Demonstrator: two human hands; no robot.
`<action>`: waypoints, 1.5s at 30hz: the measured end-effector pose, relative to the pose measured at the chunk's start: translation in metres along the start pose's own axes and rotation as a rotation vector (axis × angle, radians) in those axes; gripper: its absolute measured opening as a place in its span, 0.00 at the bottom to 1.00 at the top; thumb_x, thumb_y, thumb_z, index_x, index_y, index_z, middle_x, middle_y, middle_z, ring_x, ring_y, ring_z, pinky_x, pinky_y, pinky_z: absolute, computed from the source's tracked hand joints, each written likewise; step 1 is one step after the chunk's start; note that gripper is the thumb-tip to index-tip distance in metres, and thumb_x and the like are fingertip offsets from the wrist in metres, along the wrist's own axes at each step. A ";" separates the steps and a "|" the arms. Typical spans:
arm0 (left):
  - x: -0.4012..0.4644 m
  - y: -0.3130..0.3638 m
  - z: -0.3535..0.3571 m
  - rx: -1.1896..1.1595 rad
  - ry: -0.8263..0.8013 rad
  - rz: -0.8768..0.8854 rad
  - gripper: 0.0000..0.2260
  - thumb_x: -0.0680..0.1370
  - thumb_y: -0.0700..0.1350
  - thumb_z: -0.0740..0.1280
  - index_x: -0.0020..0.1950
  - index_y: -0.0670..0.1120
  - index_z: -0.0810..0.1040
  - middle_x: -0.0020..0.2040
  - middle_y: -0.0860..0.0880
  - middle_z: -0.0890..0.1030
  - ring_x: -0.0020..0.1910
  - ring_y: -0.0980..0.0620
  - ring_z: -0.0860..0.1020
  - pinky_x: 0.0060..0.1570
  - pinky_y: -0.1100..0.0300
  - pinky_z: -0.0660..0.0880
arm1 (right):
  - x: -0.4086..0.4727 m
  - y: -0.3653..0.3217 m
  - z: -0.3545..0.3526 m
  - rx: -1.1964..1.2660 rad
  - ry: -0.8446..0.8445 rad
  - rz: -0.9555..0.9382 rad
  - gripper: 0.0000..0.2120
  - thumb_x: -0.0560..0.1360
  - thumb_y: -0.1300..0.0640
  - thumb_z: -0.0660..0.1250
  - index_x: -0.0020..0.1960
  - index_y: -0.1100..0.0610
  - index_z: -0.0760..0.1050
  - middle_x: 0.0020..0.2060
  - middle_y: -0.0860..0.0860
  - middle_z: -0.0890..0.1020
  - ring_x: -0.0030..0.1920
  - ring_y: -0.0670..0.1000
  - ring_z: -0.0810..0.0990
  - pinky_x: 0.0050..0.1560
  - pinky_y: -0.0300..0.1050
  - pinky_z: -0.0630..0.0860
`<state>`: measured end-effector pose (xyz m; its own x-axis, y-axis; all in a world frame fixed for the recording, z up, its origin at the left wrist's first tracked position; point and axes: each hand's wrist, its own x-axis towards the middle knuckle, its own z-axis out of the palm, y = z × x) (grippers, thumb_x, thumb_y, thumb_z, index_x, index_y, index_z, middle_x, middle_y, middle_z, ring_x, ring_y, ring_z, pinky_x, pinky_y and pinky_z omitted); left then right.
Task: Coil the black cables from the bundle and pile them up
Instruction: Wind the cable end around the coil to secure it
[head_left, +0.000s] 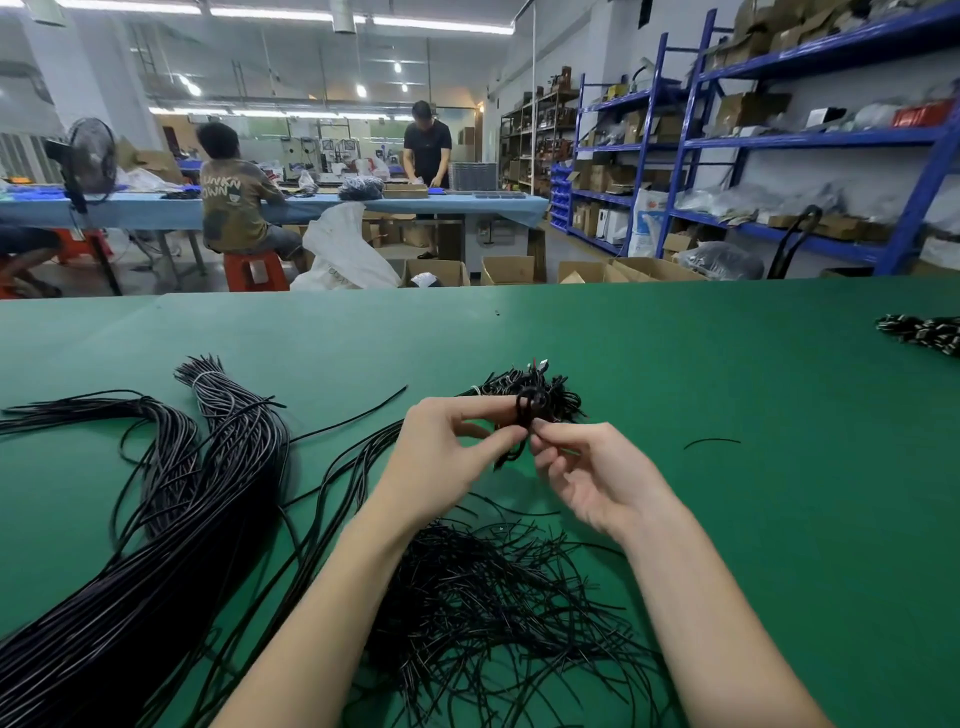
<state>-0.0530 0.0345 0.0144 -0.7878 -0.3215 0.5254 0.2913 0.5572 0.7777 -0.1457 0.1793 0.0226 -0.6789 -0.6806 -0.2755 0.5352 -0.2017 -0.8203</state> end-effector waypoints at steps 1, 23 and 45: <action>0.000 0.000 0.000 -0.101 0.009 -0.097 0.12 0.76 0.38 0.74 0.56 0.52 0.85 0.49 0.57 0.87 0.51 0.58 0.84 0.53 0.67 0.78 | -0.001 0.001 0.001 -0.114 -0.006 -0.069 0.07 0.74 0.66 0.71 0.39 0.61 0.85 0.34 0.53 0.83 0.28 0.43 0.77 0.27 0.32 0.75; 0.005 0.002 -0.009 -0.681 0.012 -0.719 0.13 0.70 0.38 0.76 0.53 0.43 0.85 0.45 0.45 0.87 0.36 0.54 0.84 0.34 0.65 0.79 | -0.001 0.006 0.005 -0.625 0.057 -0.441 0.03 0.76 0.61 0.75 0.49 0.56 0.84 0.38 0.49 0.87 0.31 0.45 0.82 0.31 0.37 0.78; 0.005 0.006 -0.010 -0.695 0.000 -0.702 0.18 0.64 0.42 0.76 0.53 0.40 0.84 0.42 0.45 0.86 0.33 0.56 0.82 0.35 0.66 0.76 | 0.006 0.016 0.007 -0.407 -0.055 -0.214 0.05 0.77 0.55 0.73 0.50 0.56 0.81 0.39 0.49 0.85 0.30 0.43 0.78 0.27 0.34 0.74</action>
<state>-0.0498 0.0283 0.0256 -0.9036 -0.4071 -0.1330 0.0116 -0.3335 0.9427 -0.1374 0.1672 0.0113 -0.7189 -0.6925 -0.0604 0.1374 -0.0564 -0.9889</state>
